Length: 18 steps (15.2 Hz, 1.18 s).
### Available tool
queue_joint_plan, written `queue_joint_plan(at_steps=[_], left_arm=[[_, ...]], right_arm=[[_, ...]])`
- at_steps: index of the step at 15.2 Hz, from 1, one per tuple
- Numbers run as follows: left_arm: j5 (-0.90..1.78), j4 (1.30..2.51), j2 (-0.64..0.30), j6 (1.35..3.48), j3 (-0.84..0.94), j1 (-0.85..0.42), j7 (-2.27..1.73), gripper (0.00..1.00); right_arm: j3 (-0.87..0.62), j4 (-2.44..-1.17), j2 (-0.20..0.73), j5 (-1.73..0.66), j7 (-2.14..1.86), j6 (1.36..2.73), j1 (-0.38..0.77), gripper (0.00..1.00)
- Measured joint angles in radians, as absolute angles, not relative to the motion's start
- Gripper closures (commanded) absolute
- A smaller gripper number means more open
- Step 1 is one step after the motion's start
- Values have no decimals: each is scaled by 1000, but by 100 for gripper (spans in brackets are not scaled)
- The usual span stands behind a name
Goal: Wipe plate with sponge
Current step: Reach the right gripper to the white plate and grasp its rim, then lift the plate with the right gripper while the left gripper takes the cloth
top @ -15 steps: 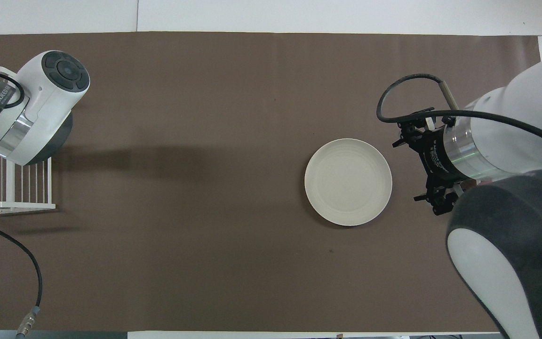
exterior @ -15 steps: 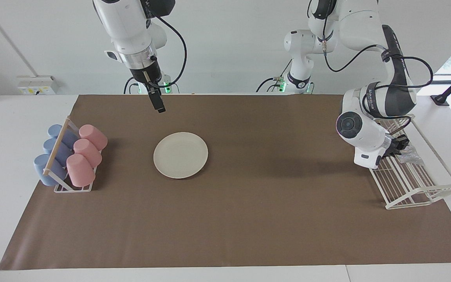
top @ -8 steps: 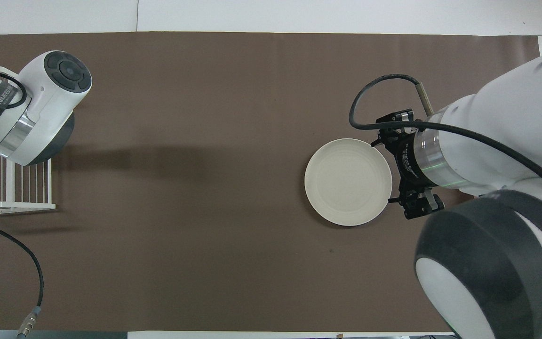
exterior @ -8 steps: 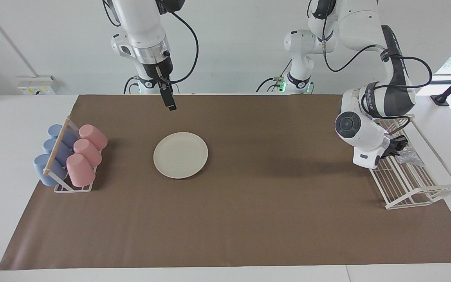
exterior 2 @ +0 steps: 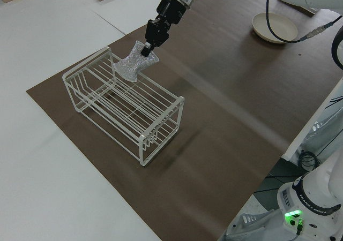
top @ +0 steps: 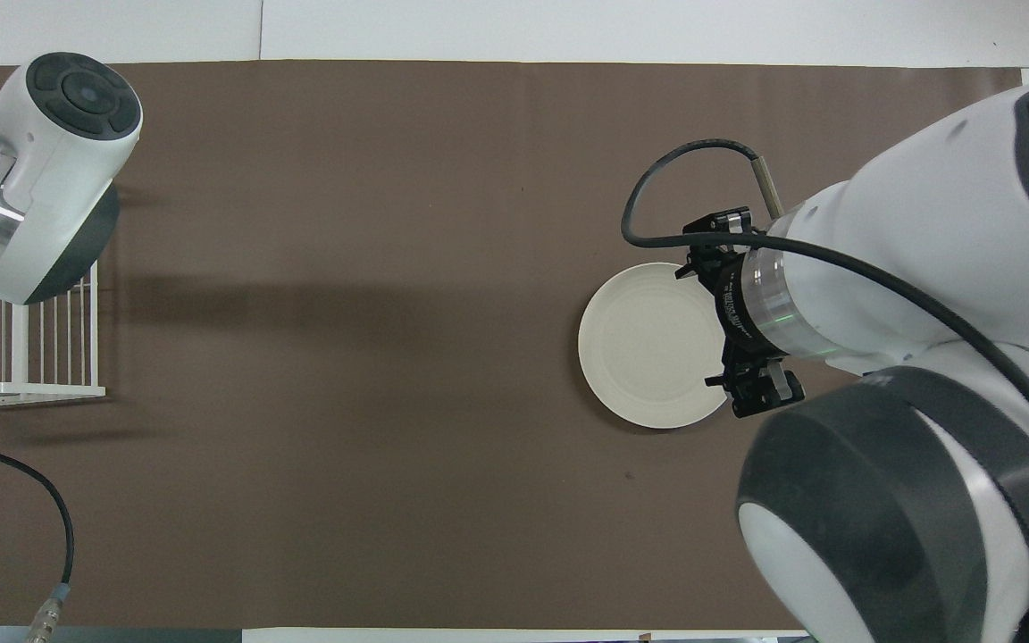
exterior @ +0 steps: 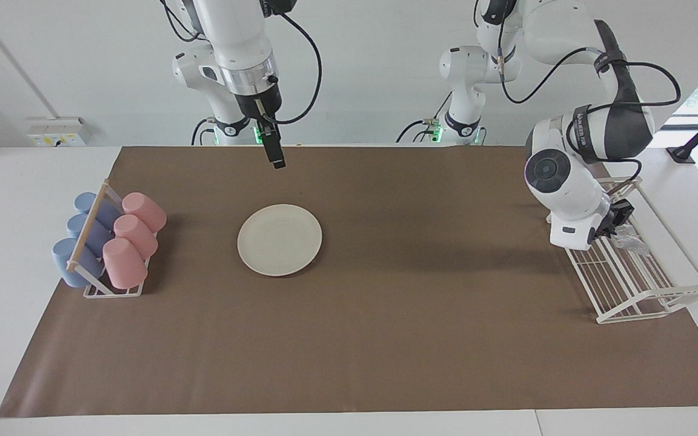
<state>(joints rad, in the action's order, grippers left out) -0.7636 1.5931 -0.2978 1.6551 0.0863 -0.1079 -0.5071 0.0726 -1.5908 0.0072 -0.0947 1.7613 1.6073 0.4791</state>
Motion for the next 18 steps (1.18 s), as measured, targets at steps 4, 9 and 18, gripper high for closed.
queue_joint_plan(at_steps=[4, 9, 18], left_arm=[[-526, 1510, -271, 1563, 117, -112, -507, 100], [-88, 1479, -201, 1548, 109, -105, -491, 100], [598, 1604, -108, 1527, 103, -12, -257, 100]], right_arm=[[71, -1503, 96, -94, 1824, 1590, 525, 0], [75, -1344, 233, -94, 1865, 1584, 526, 0], [74, -1316, 249, -98, 1866, 1575, 534, 0]])
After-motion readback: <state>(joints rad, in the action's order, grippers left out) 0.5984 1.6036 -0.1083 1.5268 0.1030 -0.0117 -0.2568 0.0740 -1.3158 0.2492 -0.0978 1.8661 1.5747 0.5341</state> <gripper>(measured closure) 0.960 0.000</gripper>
